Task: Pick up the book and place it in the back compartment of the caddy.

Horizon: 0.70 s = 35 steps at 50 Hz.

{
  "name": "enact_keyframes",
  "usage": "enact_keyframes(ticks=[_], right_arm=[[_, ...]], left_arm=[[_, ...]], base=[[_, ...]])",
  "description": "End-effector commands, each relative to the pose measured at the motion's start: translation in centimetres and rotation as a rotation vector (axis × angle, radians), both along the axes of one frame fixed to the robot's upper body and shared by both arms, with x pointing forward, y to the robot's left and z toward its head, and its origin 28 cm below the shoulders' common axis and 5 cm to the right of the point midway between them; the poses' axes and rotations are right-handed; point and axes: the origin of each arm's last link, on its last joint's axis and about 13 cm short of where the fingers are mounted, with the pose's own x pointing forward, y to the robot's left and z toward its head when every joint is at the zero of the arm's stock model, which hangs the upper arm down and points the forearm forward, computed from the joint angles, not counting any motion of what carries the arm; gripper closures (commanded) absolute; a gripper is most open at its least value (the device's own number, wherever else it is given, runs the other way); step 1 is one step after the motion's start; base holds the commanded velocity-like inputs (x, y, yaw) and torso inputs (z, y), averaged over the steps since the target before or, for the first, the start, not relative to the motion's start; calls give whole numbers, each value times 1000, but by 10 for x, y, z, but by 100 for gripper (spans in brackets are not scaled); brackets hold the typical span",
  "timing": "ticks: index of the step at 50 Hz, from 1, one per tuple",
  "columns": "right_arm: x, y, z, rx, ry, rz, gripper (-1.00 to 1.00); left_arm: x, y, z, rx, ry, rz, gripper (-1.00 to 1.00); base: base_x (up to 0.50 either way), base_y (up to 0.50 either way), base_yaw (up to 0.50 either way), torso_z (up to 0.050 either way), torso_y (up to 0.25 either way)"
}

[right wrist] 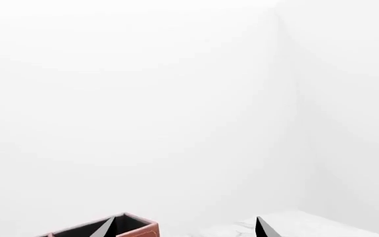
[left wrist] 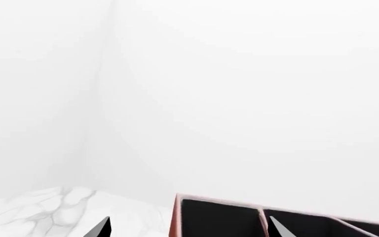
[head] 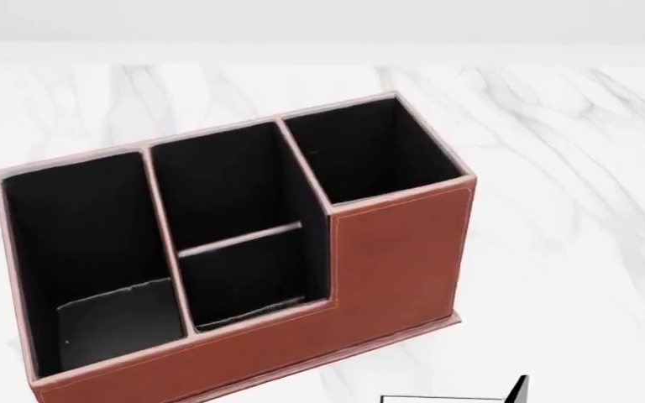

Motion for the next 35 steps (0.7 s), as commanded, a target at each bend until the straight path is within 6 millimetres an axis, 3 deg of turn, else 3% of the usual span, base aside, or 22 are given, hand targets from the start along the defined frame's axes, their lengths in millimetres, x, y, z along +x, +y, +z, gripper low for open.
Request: enact_keyframes(ticks=[1, 15, 35], right_arm=[[0, 0, 0, 1, 1, 1, -100], [0, 0, 0, 18, 9, 3, -100], [1, 1, -1, 10, 11, 16, -100]], left_arm=[[0, 0, 0, 0, -1, 0, -100], [0, 0, 0, -1, -1, 1, -100], [1, 0, -1, 3, 3, 3, -100]], base=[[156, 0, 0, 0, 0], [152, 0, 0, 0, 0], [2, 0, 0, 0, 0]])
